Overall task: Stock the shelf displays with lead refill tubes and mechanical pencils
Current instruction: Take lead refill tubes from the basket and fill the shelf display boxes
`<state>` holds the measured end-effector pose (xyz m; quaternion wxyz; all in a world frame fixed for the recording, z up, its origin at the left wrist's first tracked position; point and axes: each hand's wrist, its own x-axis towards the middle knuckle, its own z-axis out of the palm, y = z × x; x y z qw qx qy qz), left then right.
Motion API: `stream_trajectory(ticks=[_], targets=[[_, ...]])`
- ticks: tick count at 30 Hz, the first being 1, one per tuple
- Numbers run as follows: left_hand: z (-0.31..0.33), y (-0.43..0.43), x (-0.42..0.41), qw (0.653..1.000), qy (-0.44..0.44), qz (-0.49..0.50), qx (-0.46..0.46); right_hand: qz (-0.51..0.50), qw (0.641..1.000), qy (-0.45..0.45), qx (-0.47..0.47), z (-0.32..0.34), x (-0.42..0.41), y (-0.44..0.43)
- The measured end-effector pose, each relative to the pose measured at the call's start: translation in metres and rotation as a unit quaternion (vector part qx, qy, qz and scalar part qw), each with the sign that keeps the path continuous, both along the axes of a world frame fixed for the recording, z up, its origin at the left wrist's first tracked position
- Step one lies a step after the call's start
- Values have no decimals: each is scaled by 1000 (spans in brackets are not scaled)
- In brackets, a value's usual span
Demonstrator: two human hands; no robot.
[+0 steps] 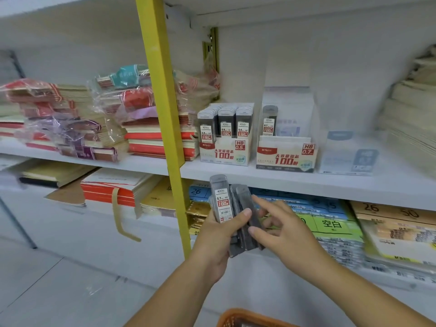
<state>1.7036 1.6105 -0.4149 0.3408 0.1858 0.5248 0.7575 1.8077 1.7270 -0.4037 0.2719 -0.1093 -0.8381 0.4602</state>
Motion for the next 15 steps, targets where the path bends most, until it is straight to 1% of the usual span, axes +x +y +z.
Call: stream_trajectory(ticks=[3,8,13,15], targets=[[3,-2,-3,1000,2,16,-6,7,995,16,-98,6,5,1],[5,-4,0,1000,-9,17,9,-1,985,-2,-172,11,10,7],[10,-4,0,999,-16,16,22,0,979,5,-205,13,9,8],[12,-4,0,999,-15,19,24,-8,980,3,-200,16,8,6]])
